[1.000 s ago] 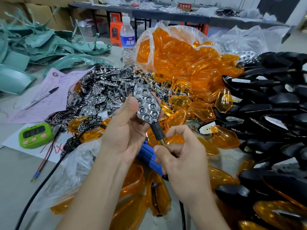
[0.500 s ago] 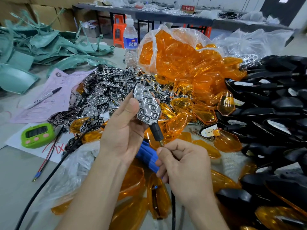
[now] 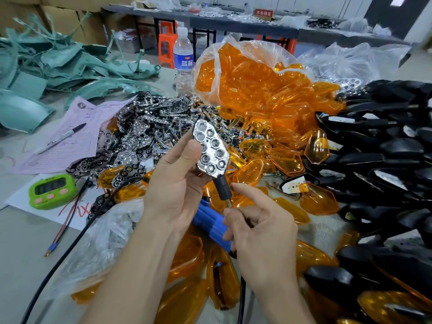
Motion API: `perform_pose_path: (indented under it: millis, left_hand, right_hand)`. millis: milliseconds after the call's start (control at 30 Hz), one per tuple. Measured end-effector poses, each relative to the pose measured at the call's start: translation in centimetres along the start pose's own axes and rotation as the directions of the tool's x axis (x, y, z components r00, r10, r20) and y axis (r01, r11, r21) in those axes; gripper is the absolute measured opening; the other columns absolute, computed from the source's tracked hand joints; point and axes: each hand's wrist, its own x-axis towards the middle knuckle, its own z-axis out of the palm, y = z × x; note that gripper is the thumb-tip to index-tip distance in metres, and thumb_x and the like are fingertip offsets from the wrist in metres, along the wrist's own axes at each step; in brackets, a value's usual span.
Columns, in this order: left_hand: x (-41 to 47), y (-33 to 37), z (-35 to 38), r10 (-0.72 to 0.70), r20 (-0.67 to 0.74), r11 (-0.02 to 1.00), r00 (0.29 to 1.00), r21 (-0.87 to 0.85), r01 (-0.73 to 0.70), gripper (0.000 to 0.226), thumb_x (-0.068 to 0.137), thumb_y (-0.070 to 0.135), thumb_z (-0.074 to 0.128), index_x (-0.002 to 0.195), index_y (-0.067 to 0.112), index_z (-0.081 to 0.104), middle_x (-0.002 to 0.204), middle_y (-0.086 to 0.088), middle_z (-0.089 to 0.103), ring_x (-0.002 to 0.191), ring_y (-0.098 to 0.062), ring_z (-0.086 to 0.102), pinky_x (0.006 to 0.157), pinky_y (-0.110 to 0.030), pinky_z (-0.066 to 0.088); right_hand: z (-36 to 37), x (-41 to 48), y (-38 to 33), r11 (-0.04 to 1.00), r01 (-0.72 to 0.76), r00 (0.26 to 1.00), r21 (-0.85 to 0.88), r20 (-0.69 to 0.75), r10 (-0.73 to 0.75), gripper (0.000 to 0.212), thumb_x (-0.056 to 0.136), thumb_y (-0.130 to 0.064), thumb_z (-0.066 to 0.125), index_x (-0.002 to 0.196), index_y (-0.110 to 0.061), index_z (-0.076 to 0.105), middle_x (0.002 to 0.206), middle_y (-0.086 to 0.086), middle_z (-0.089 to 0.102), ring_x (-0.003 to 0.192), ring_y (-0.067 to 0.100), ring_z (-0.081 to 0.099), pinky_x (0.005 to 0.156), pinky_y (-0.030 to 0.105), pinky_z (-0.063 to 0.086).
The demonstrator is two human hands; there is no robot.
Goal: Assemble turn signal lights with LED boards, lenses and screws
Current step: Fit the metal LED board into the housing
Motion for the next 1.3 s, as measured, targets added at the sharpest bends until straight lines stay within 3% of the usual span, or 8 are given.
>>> perform_pose_path:
  millis: [100, 267, 400, 567, 733, 1033, 1133, 1300]
  left_hand:
    - [-0.2, -0.2, 0.0, -0.013, 0.011, 1.0, 1.0, 0.024, 0.013, 0.066, 0.056, 0.036, 0.096, 0.116, 0.016, 0.078, 0.118, -0.015, 0.073, 0.105, -0.032, 0.066, 0.087, -0.043, 0.056]
    - [-0.2, -0.1, -0.1, -0.028, 0.053, 0.999, 0.998, 0.046, 0.025, 0.079, 0.029, 0.039, 0.107, 0.103, 0.022, 0.084, 0.102, -0.006, 0.076, 0.091, -0.021, 0.071, 0.078, -0.033, 0.06]
    - [-0.5, -0.2, 0.2, 0.009, 0.115, 0.991, 0.993, 0.135, -0.024, 0.074, 0.029, 0.044, 0.105, 0.098, 0.026, 0.084, 0.095, 0.0, 0.079, 0.084, -0.014, 0.074, 0.071, -0.024, 0.06]
    - [-0.7, -0.3, 0.3, 0.008, 0.169, 0.983, 0.986, 0.178, -0.038, 0.074, 0.039, 0.045, 0.104, 0.106, 0.023, 0.083, 0.1, -0.005, 0.08, 0.091, -0.019, 0.076, 0.073, -0.024, 0.059]
    - [-0.8, -0.4, 0.7, 0.014, 0.149, 0.985, 0.989, 0.166, -0.039, 0.073, 0.037, 0.046, 0.103, 0.104, 0.024, 0.084, 0.101, -0.004, 0.081, 0.093, -0.016, 0.077, 0.074, -0.023, 0.059]
    - [-1.3, -0.7, 1.0, 0.001, 0.135, 0.982, 0.991, 0.185, -0.026, 0.054, 0.047, 0.019, 0.1, 0.099, 0.026, 0.085, 0.098, -0.003, 0.081, 0.09, -0.014, 0.077, 0.073, -0.022, 0.059]
    - [-1.3, -0.9, 1.1, 0.007, 0.103, 0.979, 0.995, 0.2, -0.027, 0.039, 0.057, 0.02, 0.088, 0.095, 0.03, 0.086, 0.097, -0.002, 0.081, 0.09, -0.013, 0.077, 0.073, -0.021, 0.058]
    - [-1.0, -1.2, 1.2, 0.018, 0.1, 0.979, 0.995, 0.201, -0.038, 0.038, 0.059, 0.018, 0.087, 0.095, 0.031, 0.085, 0.096, 0.0, 0.081, 0.09, -0.011, 0.077, 0.074, -0.019, 0.057]
  right_hand:
    - [-0.3, 0.5, 0.1, 0.996, 0.016, 0.997, -0.085, 0.08, -0.009, 0.053, 0.093, -0.023, 0.075, 0.096, -0.073, 0.057, 0.067, -0.016, 0.071, 0.064, 0.01, 0.069, 0.068, 0.034, 0.062]
    - [-1.6, 1.5, -0.8, 0.989, 0.074, 0.996, -0.126, -0.043, -0.08, 0.043, 0.079, -0.046, 0.079, 0.114, -0.065, 0.063, 0.105, -0.044, 0.065, 0.105, -0.016, 0.059, 0.081, 0.009, 0.046]
    - [-2.0, 3.0, -2.2, 0.987, 0.161, 0.987, -0.029, -0.023, -0.161, 0.056, 0.093, -0.023, 0.07, 0.137, -0.055, 0.057, 0.127, -0.034, 0.064, 0.119, -0.006, 0.058, 0.097, 0.026, 0.052]
    - [-1.6, 4.8, -4.3, 0.97, 0.241, 0.97, -0.009, -0.02, -0.241, 0.036, 0.092, -0.019, 0.066, 0.121, -0.038, 0.074, 0.102, -0.035, 0.071, 0.1, -0.015, 0.066, 0.083, 0.012, 0.056]
    - [-1.6, 4.7, -4.4, 0.962, 0.267, 0.954, -0.058, -0.122, -0.272, 0.032, 0.09, -0.019, 0.074, 0.119, -0.033, 0.077, 0.095, -0.026, 0.076, 0.09, -0.008, 0.071, 0.084, 0.022, 0.062]
    - [-2.0, 4.2, -5.3, 0.915, 0.348, 0.909, -0.207, -0.164, -0.383, 0.051, 0.088, -0.03, 0.07, 0.13, -0.05, 0.049, 0.103, -0.043, 0.062, 0.084, -0.004, 0.072, 0.073, 0.026, 0.064]
    - [-2.0, 4.2, -4.9, 0.946, 0.288, 0.918, -0.151, -0.236, -0.318, 0.033, 0.084, -0.037, 0.073, 0.116, -0.034, 0.075, 0.082, -0.037, 0.071, 0.081, -0.011, 0.07, 0.071, 0.017, 0.062]
    - [-1.9, 5.1, -4.8, 0.981, 0.195, 0.95, 0.001, -0.249, -0.188, 0.012, 0.078, -0.027, 0.086, 0.089, -0.028, 0.083, 0.074, -0.024, 0.075, 0.071, -0.005, 0.072, 0.064, 0.017, 0.06]
